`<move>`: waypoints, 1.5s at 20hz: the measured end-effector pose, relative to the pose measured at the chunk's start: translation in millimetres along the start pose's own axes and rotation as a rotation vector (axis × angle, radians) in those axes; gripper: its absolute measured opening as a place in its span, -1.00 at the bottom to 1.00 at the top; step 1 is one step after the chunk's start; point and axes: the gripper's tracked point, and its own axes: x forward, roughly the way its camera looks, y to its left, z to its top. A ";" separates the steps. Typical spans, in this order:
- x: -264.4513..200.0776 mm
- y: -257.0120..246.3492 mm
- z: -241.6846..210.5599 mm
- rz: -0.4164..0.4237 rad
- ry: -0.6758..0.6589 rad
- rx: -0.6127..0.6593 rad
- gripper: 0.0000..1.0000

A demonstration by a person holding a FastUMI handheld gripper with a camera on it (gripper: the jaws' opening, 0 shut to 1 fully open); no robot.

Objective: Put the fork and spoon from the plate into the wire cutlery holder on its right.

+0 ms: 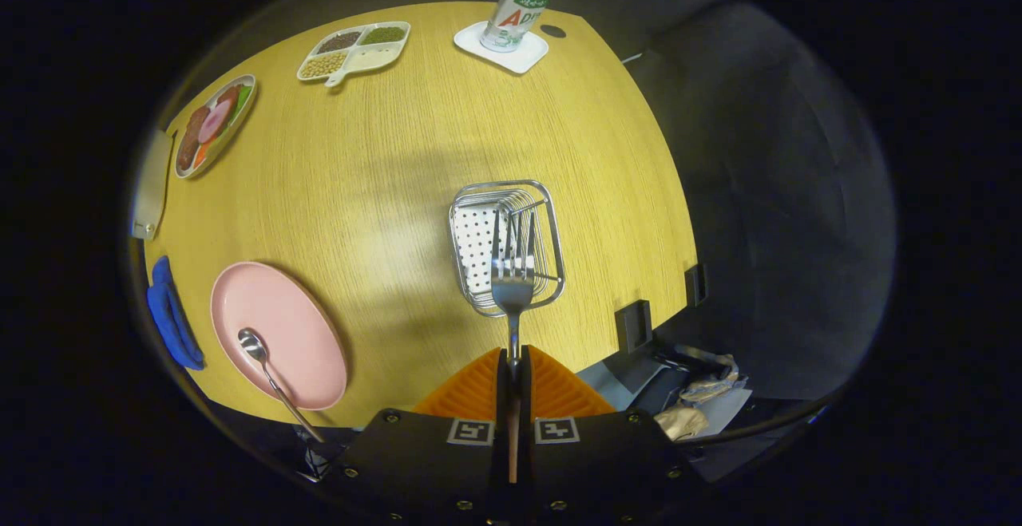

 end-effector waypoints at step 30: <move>0.2 10.4 51.6 0.114 -0.098 0.007 -0.22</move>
